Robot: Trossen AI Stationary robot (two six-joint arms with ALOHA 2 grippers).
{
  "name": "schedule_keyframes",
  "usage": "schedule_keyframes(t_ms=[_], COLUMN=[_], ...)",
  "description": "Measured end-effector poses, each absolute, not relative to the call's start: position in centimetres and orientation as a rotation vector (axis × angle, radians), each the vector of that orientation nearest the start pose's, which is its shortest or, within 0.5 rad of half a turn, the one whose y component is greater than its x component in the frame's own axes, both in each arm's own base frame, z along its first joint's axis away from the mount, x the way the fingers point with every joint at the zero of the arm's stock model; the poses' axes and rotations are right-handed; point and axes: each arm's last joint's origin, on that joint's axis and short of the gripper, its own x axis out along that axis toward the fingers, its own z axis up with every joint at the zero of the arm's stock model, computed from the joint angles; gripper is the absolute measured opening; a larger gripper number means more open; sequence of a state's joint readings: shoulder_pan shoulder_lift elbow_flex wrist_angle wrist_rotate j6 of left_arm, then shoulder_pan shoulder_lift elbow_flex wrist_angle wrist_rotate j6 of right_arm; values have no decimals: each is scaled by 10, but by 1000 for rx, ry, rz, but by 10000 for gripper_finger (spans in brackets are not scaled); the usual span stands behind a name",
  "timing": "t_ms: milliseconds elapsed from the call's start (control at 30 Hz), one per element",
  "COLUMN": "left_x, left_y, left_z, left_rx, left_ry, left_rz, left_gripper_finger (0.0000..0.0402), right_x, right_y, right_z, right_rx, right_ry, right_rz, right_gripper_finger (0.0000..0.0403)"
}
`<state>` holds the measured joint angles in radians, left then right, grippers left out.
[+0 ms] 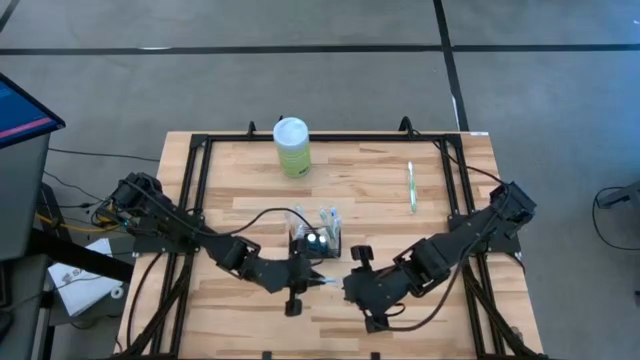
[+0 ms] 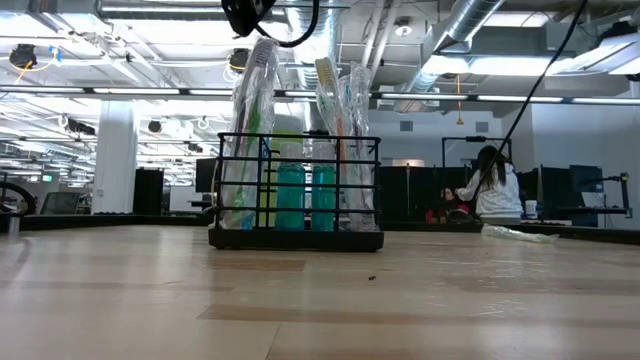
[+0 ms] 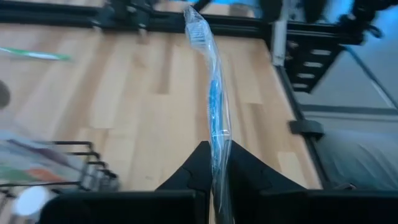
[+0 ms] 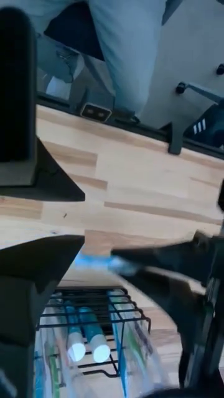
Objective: Pick & Place toothbrushing station
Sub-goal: Put the blue toothbrush into the wire organizer
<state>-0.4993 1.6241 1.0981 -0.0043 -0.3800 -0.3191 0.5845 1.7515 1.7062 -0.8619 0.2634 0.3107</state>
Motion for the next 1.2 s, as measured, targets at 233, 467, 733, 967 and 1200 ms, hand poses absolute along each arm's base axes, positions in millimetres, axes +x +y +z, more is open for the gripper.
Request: schedule_keyframes(t_ms=[233,467,733,967,1200], left_x=[317,299,275,261,248], left_y=[-167,-174,-174,-165,-163], left_z=[252,287,304,283,273], left_rx=[-60,-11,-6,-35,-31], left_ry=[425,269,53,-142,-252], left_rz=[47,82,41,-24,-104], left_gripper_finger=[18,18,18,18,18], right_x=[304,289,289,292,297], right_y=[220,239,244,242,238], right_z=[356,358,356,357,359], right_rx=[-112,-178,-203,-226,-224], right_ry=[800,746,650,564,525], right_rz=[246,226,100,-52,-109], right_gripper_finger=[102,102,102,102,102])
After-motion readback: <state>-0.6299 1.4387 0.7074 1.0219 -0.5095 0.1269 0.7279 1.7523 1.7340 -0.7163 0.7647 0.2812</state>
